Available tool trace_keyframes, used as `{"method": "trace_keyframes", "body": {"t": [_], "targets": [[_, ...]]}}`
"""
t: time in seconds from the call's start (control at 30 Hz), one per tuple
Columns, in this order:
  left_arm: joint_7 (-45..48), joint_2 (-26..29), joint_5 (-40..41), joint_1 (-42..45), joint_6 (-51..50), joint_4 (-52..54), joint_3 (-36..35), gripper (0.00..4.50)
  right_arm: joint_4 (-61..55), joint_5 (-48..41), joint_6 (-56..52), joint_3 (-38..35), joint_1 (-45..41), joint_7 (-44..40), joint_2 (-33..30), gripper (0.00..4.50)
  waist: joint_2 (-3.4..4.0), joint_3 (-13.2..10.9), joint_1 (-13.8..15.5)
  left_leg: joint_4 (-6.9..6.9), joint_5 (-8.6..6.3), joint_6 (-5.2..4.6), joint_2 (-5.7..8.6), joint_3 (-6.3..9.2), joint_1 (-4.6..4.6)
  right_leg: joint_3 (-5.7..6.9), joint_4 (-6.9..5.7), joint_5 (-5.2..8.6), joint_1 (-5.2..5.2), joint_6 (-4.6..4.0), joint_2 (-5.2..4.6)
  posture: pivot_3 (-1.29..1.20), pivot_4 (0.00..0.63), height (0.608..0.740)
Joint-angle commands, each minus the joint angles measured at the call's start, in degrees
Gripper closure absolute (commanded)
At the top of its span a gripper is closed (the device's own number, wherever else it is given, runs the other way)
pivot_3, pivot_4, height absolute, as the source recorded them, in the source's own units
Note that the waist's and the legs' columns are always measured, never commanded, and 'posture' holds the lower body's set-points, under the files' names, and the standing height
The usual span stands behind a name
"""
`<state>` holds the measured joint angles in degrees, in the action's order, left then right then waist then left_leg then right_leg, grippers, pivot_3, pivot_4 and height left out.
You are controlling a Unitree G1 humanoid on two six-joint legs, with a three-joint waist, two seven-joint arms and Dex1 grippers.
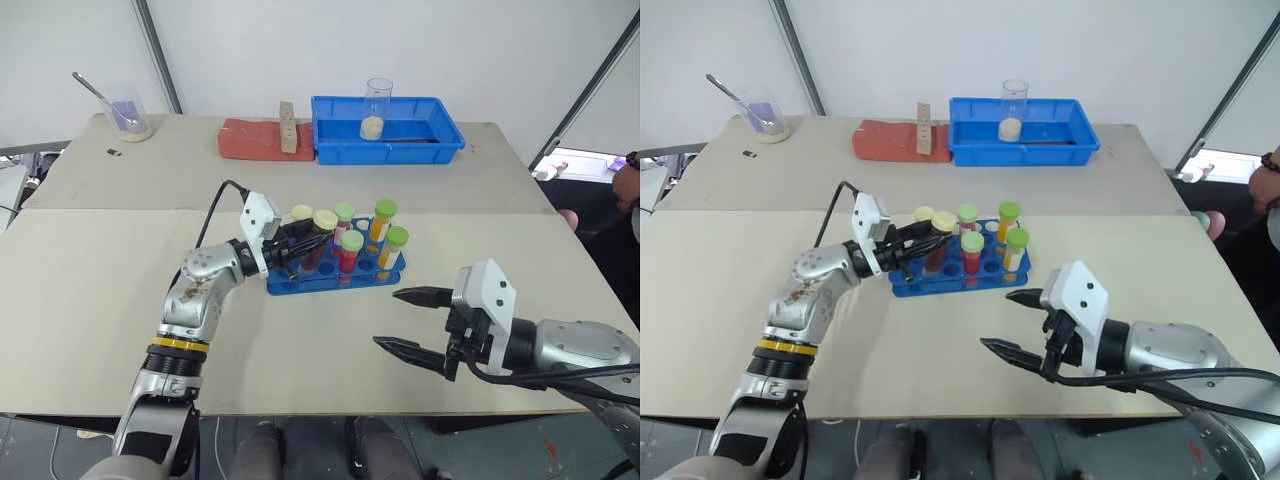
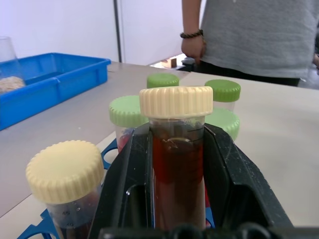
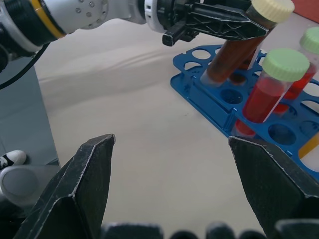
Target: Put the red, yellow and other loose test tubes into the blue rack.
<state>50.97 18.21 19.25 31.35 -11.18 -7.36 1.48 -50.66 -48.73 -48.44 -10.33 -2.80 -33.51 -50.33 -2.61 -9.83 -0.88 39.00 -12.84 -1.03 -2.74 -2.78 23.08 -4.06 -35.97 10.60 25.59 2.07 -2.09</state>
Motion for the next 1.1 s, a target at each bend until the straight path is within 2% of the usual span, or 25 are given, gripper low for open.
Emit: {"method": "trace_keyframes", "body": {"t": [0.03, 0.4, 0.47, 0.63, 0.67, 0.93, 1.1], "targets": [[-2.65, 0.56, -1.9, -2.49, 2.91, 0.86, -0.82, 3.58, -1.23, -1.22, 0.5, -2.33, -0.45, 1.59, 0.27, 0.43, 0.0, 0.0, -0.02, -0.01, 0.0, 0.0, -0.01, 0.0, -0.1, 0.01, 0.02, 0.05, -0.1, -0.07, 0.0, 0.0, 0.15, 0.74], [-5.95, 0.7, -2.16, -7.77, 8.52, 3.13, -1.08, 3.58, 1.64, 0.57, 1.42, -2.45, -1.98, 4.75, 2.15, 0.43, 0.0, 0.0, -0.12, -0.08, -0.01, 0.01, -0.04, -0.01, -0.26, 0.03, 0.18, 0.2, -0.33, -0.3, 0.0, 0.0, 0.15, 0.74], [-5.91, 1.38, -1.55, -8.59, 7.08, 3.67, -1.4, 2.54, 2.13, 0.8, 1.58, -2.43, -2.26, 4.77, 2.17, 0.43, 0.0, 0.0, -0.22, -0.1, -0.01, 0.01, -0.04, -0.01, -0.26, 0.03, 0.19, 0.2, -0.32, -0.3, 0.0, 0.0, 0.15, 0.74], [-4.05, 6.73, -1.12, -12.15, 4.1, 9.1, -1.84, 0.33, 2.9, 1.91, 2.28, -2.52, -2.1, 3.43, 1.43, 0.43, -0.01, -0.01, -0.16, -0.17, -0.01, 0.01, -0.06, 0.0, -0.24, 0.06, 0.19, 0.22, -0.25, -0.32, 0.0, 0.0, 0.15, 0.74], [-3.62, 8.74, -0.98, -12.98, 2.72, 10.63, -2.36, 0.03, 3.22, 2.38, 2.64, -2.7, -1.95, 2.7, 1.03, 0.43, 0.0, -0.01, -0.12, -0.16, -0.01, 0.01, -0.07, 0.0, -0.21, 0.06, 0.19, 0.22, -0.23, -0.32, 0.0, 0.0, 0.15, 0.74], [1.21, 27.57, 0.77, -16.87, -10.48, 22.92, -7.48, 0.03, 9.16, 4.75, 8.81, -8.46, -1.59, -10.61, -5.42, 0.43, 0.02, -0.03, 0.02, -0.22, -0.02, 0.02, -0.07, -0.08, -0.15, 0.09, 0.23, 0.29, -0.06, -0.41, -0.13, 0.0, 0.15, 0.74], [3.29, 32.99, 2.78, -18.06, -14.27, 26.34, -10.31, 0.03, 12.97, 4.65, 10.3, -13.43, -0.52, -17.27, -8.56, 0.43, 0.02, -0.04, 0.17, -0.31, -0.03, 0.02, -0.04, -0.15, -0.11, 0.12, 0.3, 0.36, 0.01, -0.41, -0.25, 0.0, 0.15, 0.74]]}}
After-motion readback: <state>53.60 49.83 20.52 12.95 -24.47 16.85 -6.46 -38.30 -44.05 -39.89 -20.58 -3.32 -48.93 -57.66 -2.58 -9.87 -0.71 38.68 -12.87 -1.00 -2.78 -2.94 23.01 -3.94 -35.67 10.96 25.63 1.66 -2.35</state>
